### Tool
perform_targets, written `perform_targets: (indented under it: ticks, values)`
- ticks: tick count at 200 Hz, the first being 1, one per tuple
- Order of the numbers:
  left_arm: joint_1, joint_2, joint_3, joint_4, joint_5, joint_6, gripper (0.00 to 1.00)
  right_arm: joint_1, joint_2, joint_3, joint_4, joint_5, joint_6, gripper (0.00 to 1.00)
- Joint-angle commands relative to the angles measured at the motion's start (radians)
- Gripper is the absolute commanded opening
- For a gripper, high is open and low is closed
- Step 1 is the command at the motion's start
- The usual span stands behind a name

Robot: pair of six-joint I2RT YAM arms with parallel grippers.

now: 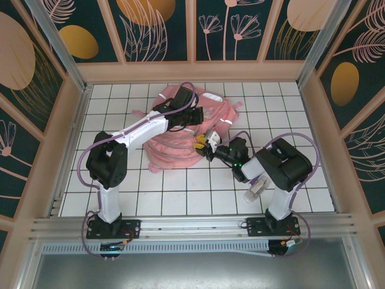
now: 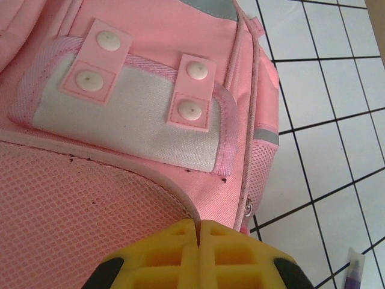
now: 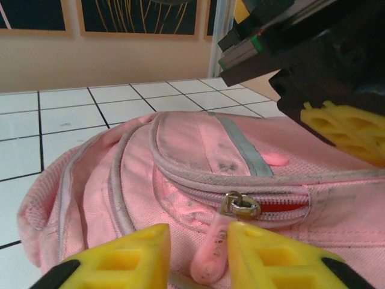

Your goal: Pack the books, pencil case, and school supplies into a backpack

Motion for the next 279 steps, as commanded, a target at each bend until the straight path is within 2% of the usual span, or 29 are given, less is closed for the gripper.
perform_targets:
  ticks: [1,50,82,86,98,103,133,149,172,192,239,261,279]
  values:
    - [0.008,-0.051,0.0,0.111,0.027,-0.029,0.0,0.029,0.011,0.043,0.0,0.093,-0.003,0.21]
    - [0.012,-0.054,-0.001,0.135,0.024,-0.053,0.0,0.112,0.019,0.053,-0.062,0.09,-0.097,0.01]
    - [0.014,-0.054,0.0,0.147,0.024,-0.067,0.0,0.132,0.019,0.047,-0.061,0.058,-0.096,0.0]
    - [0.014,-0.054,0.001,0.147,0.023,-0.069,0.0,0.131,0.012,0.036,-0.038,0.084,-0.073,0.05]
    - [0.014,-0.06,-0.001,0.149,0.018,-0.07,0.0,0.122,-0.003,0.003,0.044,0.173,0.014,0.28]
    - [0.013,-0.062,-0.003,0.15,0.017,-0.07,0.0,0.119,-0.009,-0.012,0.077,0.212,0.048,0.32]
    - [0.015,-0.073,-0.02,0.161,0.007,-0.071,0.0,0.128,-0.031,-0.079,0.198,0.255,0.098,0.44]
    - [0.014,-0.069,-0.02,0.163,0.01,-0.076,0.0,0.138,-0.009,-0.088,0.256,0.341,0.13,0.49]
    - [0.014,-0.066,-0.022,0.171,0.021,-0.088,0.0,0.14,0.024,-0.065,0.26,0.47,0.166,0.53]
    - [0.015,-0.067,-0.022,0.173,0.019,-0.088,0.0,0.149,0.058,-0.014,0.203,0.525,0.208,0.54]
    - [0.014,-0.07,-0.034,0.194,0.011,-0.109,0.0,0.169,0.148,0.073,0.102,0.557,0.249,0.54]
    - [0.014,-0.068,-0.046,0.211,0.013,-0.123,0.0,0.169,0.145,0.068,0.099,0.578,0.251,0.49]
    - [0.015,-0.065,-0.049,0.221,0.012,-0.128,0.0,0.176,0.13,0.063,0.086,0.575,0.232,0.42]
